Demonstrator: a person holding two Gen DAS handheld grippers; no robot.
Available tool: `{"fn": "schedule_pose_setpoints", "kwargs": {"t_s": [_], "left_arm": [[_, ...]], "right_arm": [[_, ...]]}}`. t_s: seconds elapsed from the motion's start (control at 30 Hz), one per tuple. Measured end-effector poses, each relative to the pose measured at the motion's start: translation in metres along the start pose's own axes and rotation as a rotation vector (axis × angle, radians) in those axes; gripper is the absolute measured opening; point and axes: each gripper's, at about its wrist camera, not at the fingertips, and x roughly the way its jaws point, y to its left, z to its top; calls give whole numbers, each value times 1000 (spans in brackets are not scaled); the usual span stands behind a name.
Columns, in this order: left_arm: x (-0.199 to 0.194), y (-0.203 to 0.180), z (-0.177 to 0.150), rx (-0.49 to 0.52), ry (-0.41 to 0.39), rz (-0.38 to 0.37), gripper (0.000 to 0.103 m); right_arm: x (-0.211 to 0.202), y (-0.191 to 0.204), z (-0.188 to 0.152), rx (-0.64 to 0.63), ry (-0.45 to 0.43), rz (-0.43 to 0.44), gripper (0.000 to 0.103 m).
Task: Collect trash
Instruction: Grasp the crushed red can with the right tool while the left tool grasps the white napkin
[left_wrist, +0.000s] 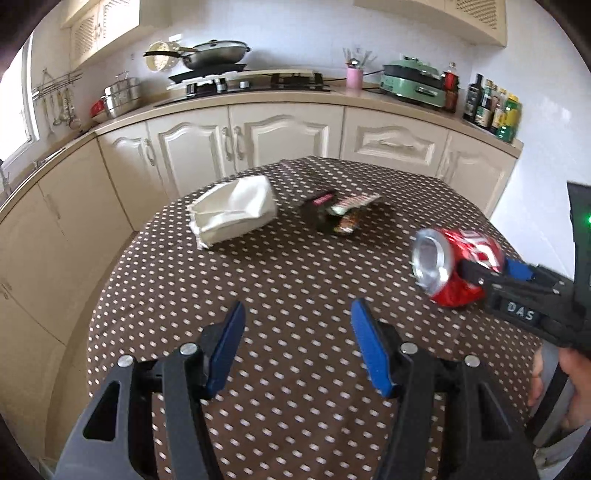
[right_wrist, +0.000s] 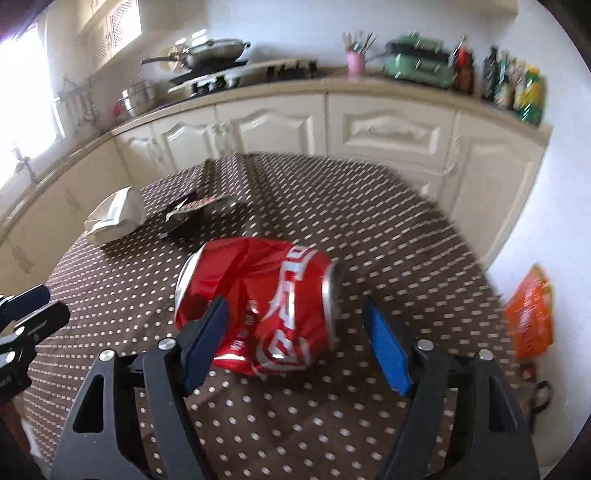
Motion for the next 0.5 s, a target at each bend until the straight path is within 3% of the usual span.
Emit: {"fn": "schedule_pose_setpoints", "kwargs": {"t_s": [0.03,0.17,0.33,0.5], "left_arm": [[3,7,3,-11,2,8,59],[15,37,12,-75,8,40,59],[28,59,26,-147,10,17,59],[41,75,41,-179,-9,47,59]], "right_arm": [[0,-1,2,-1,-7,12,52],[-10,-4,12,-9,-52,12,25],[-13,1,24,-35,-89,-13,25],[-20,12,42,-35,-162,4,25]]}}
